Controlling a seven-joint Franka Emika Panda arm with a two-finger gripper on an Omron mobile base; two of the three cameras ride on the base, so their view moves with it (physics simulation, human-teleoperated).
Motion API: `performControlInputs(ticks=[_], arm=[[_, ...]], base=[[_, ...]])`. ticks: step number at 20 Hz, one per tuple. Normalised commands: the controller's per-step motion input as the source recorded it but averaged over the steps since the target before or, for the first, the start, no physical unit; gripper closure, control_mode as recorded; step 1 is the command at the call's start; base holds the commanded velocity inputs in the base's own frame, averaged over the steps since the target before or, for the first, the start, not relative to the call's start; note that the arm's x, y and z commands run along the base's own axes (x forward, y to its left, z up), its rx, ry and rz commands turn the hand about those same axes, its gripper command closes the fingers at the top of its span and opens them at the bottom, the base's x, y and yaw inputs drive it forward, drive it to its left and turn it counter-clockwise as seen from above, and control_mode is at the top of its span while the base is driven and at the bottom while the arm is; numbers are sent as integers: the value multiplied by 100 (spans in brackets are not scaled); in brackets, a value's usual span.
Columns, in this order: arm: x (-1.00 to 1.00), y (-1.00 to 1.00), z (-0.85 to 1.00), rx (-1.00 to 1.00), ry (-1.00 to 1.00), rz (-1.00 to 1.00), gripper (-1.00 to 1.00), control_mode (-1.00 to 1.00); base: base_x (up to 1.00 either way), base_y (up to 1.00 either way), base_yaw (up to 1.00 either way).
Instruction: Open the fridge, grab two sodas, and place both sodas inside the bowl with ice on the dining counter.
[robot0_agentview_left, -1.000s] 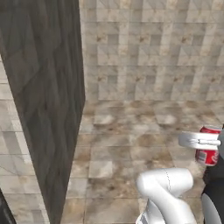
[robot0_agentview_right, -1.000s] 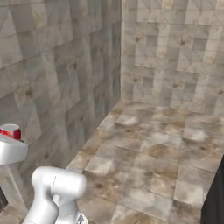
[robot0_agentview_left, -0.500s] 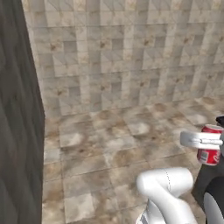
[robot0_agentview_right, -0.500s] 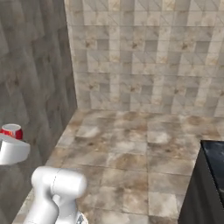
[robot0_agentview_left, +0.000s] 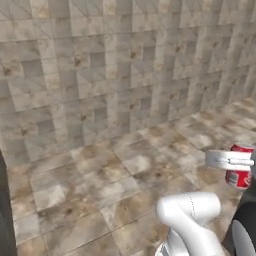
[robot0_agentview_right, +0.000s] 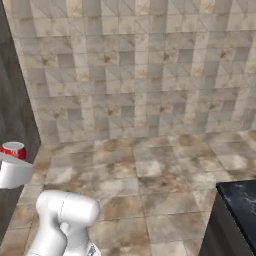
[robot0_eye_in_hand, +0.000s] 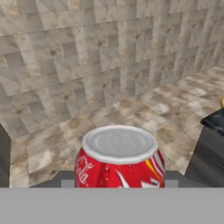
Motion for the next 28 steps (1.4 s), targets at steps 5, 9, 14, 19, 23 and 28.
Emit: performControlInputs(ticks=[5, 9, 14, 19, 23, 28], arm=[[0, 0, 0, 0, 0, 0, 100, 100], [0, 0, 0, 0, 0, 0, 100, 100], [0, 0, 0, 0, 0, 0, 100, 100], [0, 0, 0, 0, 0, 0, 100, 100], [0, 0, 0, 0, 0, 0, 100, 100], [0, 0, 0, 0, 0, 0, 100, 100]], base=[[90, 6, -49], [83, 10, -52], [80, 13, -54], [77, 19, -55], [69, 21, -56], [65, 27, -57]])
